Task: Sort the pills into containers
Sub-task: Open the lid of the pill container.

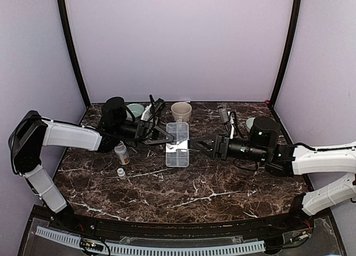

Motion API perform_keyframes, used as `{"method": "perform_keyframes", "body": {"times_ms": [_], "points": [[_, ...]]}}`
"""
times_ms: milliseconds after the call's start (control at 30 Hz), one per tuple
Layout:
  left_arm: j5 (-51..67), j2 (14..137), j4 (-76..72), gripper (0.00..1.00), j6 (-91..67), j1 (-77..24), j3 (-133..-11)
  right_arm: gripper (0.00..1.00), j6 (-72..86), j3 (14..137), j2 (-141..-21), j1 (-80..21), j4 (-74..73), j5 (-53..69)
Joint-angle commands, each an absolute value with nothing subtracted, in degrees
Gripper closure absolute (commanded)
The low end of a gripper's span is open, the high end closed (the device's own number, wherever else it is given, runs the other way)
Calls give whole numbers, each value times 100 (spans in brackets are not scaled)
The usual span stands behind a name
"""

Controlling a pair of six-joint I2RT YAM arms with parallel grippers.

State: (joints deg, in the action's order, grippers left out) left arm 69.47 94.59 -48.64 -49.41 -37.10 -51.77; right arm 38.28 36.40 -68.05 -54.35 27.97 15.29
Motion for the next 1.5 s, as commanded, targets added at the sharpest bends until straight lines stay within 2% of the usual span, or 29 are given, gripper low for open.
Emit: {"method": "perform_keyframes", "body": {"times_ms": [0,433,700,967,1133,1233,1467], "points": [[7200,9448,-5129,100,-5053,-3674,-5387,28,4163,3532,-6891,-5410,3511,1985],[7269,9556,-5142,100,-5116,-3674,-5505,39,4679,3472,-7378,-5410,4363,2497],[7282,9576,-5167,100,-5128,-3673,-5474,52,4802,3503,-7445,-5379,4558,2623],[7281,9580,-5209,100,-5132,-3674,-5455,72,4935,3501,-7586,-5383,4713,2770],[7278,9582,-5266,100,-5162,-3674,-5436,93,4924,3523,-7579,-5379,4647,2743],[7241,9566,-5225,100,-5102,-3674,-5399,100,4845,3540,-7521,-5379,4485,2649],[6990,9454,-4550,100,-4630,-3674,-5416,100,4541,3626,-7329,-5379,3851,2241]]}}
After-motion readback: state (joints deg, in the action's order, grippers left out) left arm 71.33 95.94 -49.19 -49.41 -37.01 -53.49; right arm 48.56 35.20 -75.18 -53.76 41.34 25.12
